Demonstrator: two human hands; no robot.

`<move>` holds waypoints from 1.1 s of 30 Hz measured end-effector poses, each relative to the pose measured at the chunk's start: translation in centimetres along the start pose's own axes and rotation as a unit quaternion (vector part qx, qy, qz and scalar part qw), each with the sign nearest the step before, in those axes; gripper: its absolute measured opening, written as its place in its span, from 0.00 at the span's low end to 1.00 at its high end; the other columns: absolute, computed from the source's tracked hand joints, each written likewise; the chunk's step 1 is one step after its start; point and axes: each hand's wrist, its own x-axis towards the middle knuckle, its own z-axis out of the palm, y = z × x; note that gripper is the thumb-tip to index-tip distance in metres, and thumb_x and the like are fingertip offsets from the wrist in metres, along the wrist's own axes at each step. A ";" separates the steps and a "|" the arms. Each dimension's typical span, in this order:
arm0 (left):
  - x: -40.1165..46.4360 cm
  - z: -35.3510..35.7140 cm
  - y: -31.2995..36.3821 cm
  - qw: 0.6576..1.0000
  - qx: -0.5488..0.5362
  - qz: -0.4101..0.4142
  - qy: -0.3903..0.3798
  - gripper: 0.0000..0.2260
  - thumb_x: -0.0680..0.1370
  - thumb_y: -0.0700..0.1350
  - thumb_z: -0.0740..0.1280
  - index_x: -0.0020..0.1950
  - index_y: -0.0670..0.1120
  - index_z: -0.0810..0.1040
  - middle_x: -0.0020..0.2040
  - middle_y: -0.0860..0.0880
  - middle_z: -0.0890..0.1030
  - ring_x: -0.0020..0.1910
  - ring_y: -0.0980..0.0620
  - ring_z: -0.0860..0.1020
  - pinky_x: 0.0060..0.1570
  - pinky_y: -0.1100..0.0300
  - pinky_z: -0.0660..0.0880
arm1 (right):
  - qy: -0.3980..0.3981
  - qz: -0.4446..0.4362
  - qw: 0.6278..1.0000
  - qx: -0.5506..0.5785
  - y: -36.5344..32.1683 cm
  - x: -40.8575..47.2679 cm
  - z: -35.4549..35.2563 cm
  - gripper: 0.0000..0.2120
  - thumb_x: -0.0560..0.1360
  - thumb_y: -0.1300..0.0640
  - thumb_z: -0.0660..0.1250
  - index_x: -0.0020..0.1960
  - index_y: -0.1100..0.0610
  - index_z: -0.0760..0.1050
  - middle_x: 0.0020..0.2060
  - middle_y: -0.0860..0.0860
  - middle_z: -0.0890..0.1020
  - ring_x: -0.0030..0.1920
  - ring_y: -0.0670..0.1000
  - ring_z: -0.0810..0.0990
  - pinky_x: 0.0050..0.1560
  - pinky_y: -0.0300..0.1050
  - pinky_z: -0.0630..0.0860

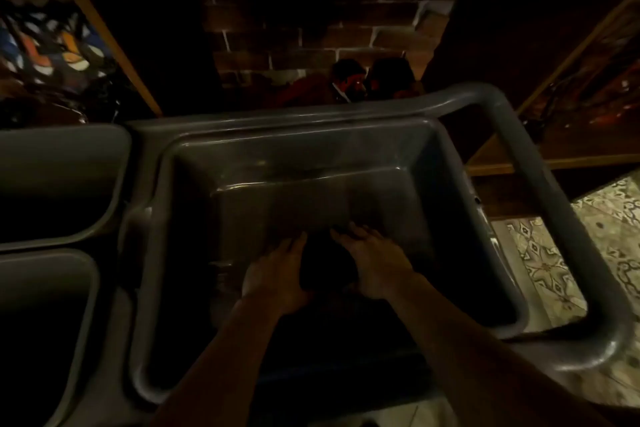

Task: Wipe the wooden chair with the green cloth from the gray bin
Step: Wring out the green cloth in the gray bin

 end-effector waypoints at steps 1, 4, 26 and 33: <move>0.2 0.2 0.1 1.000 0.006 0.004 0.001 0.45 0.72 0.57 0.73 0.82 0.54 0.50 0.79 0.50 0.61 0.73 0.43 0.68 0.64 0.48 0.71 | -0.001 0.002 1.000 0.006 -0.1 0.5 0.4 0.46 0.73 0.52 0.76 0.82 0.43 0.51 0.82 0.52 0.55 0.79 0.60 0.56 0.75 0.59 0.65; 0.8 1.2 0.4 0.999 0.034 0.012 0.010 0.38 0.75 0.54 0.70 0.81 0.54 0.54 0.76 0.49 0.66 0.72 0.44 0.69 0.62 0.49 0.72 | 0.027 0.016 0.999 0.010 -0.1 1.3 1.9 0.35 0.78 0.56 0.69 0.80 0.45 0.58 0.78 0.53 0.63 0.73 0.62 0.68 0.69 0.57 0.72; -3.7 -14.8 5.0 0.971 0.077 0.068 0.215 0.20 0.75 0.52 0.71 0.66 0.57 0.71 0.63 0.50 0.80 0.60 0.44 0.79 0.57 0.49 0.76 | 0.231 0.016 0.973 -0.007 -3.0 -5.8 -13.5 0.24 0.77 0.61 0.69 0.71 0.49 0.70 0.64 0.55 0.79 0.61 0.61 0.79 0.58 0.54 0.77; -9.1 -25.5 8.4 0.930 0.116 0.115 0.330 0.21 0.75 0.52 0.71 0.67 0.57 0.71 0.64 0.52 0.78 0.62 0.46 0.78 0.56 0.50 0.76 | 0.357 -0.002 0.934 -0.027 -5.5 -12.1 -23.2 0.22 0.76 0.62 0.69 0.68 0.50 0.71 0.60 0.54 0.79 0.58 0.62 0.81 0.51 0.54 0.77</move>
